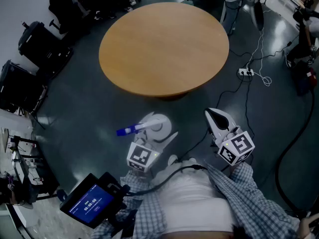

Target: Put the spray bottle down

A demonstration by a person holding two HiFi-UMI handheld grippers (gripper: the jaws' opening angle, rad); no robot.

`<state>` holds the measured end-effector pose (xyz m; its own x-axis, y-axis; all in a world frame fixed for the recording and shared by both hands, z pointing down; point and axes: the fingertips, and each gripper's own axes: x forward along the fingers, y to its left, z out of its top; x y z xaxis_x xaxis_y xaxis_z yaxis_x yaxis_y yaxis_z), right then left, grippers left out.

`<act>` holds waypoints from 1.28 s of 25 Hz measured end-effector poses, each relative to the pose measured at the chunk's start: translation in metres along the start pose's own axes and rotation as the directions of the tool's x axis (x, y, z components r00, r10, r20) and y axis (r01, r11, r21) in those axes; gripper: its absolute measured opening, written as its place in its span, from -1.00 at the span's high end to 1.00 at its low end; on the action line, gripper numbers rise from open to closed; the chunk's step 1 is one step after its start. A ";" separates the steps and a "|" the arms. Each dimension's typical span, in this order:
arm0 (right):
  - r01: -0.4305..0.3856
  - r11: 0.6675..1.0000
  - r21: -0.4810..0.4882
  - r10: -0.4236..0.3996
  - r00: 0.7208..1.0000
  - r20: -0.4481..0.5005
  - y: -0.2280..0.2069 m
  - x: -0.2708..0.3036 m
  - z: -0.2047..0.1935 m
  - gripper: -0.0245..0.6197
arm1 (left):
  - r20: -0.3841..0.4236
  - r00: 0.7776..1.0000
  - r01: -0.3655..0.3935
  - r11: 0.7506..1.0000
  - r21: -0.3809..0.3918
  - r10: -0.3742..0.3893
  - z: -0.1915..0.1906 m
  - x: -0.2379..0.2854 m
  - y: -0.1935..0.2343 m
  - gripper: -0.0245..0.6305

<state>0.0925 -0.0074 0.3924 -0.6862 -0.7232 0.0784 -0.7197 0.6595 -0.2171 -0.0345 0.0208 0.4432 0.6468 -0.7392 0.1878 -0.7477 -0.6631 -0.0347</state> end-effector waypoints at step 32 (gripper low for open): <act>-0.008 0.999 0.043 0.009 1.000 -0.011 -0.020 0.009 0.017 0.91 | 0.026 0.998 -0.061 0.998 0.023 0.060 0.031 0.017 0.018 -0.39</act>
<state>0.1023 -0.0303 0.3812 -0.6935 -0.7151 0.0876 -0.7090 0.6558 -0.2592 -0.0323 -0.0079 0.4156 0.6041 -0.7806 0.1602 -0.7821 -0.6193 -0.0688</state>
